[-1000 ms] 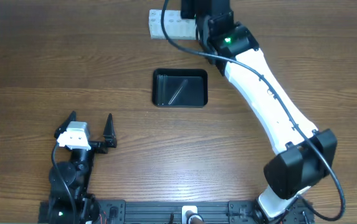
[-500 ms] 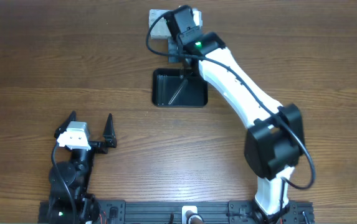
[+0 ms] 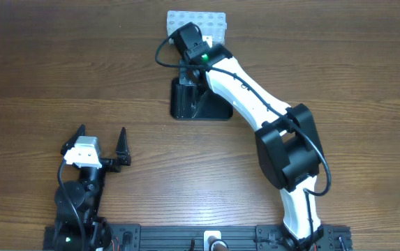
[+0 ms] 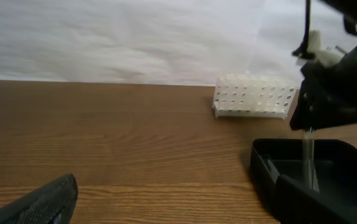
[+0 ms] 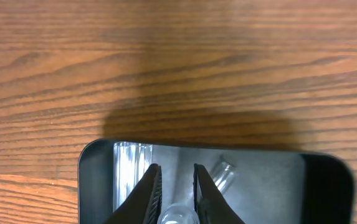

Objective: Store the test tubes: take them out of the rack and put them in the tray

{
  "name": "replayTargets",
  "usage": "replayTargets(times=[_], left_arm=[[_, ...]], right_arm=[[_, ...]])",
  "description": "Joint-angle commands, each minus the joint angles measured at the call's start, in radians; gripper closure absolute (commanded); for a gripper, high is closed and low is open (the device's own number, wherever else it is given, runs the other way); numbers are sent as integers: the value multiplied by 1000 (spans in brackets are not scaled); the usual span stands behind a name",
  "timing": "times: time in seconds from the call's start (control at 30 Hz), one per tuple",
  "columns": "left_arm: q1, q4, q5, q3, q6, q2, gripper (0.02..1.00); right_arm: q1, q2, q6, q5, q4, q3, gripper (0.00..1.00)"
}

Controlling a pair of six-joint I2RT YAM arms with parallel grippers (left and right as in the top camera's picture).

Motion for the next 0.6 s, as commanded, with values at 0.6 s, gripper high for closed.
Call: replayTargets(times=[0.6], left_arm=[[5, 0, 13, -5, 14, -6, 18]], right_arm=[[48, -117, -47, 46, -14, 2, 467]])
